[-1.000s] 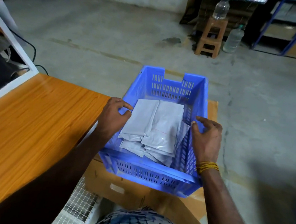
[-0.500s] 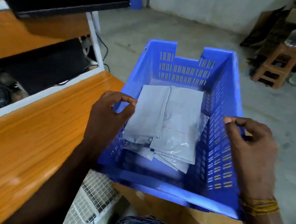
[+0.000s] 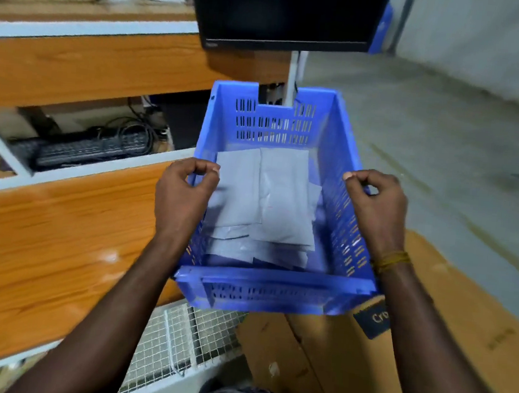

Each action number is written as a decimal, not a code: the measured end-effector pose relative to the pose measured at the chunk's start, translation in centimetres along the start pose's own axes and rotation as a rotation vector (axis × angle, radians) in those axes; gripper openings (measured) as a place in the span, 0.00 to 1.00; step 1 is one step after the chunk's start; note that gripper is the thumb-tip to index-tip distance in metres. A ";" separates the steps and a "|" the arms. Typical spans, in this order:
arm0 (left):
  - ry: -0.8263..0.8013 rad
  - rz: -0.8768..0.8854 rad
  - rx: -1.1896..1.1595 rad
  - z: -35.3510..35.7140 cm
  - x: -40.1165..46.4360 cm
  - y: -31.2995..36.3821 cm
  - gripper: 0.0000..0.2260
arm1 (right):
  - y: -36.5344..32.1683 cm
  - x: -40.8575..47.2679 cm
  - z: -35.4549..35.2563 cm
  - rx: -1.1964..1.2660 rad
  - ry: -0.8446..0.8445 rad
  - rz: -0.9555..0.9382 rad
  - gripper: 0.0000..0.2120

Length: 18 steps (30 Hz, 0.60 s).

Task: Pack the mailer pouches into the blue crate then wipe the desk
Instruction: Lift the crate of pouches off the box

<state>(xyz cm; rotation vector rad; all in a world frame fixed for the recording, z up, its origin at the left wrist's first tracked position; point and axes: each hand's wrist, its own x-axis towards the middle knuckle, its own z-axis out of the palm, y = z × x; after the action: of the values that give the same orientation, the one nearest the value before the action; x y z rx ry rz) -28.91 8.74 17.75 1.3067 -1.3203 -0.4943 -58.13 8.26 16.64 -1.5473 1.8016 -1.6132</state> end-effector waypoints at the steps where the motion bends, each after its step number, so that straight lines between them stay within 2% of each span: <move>1: 0.028 -0.028 0.010 0.1 0.4 -0.9 0.04 | 0.4 1.0 1.4 0.005 -0.025 0.007 0.07; 7: 0.146 -0.160 0.127 1.4 2.7 -4.7 0.03 | 1.8 6.0 8.3 -0.028 -0.167 0.006 0.05; 11: 0.176 -0.206 0.251 2.4 4.3 -5.8 0.04 | 3.3 8.5 11.7 -0.129 -0.283 0.002 0.08; 18: 0.200 -0.305 0.294 4.0 7.1 -7.3 0.08 | 5.1 11.8 15.0 -0.189 -0.404 -0.002 0.08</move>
<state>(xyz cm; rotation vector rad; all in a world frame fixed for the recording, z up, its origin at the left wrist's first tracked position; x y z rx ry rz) -27.63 -1.11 13.27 1.7690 -1.0587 -0.3734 -53.99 -10.52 12.22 -1.7994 1.7586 -1.0539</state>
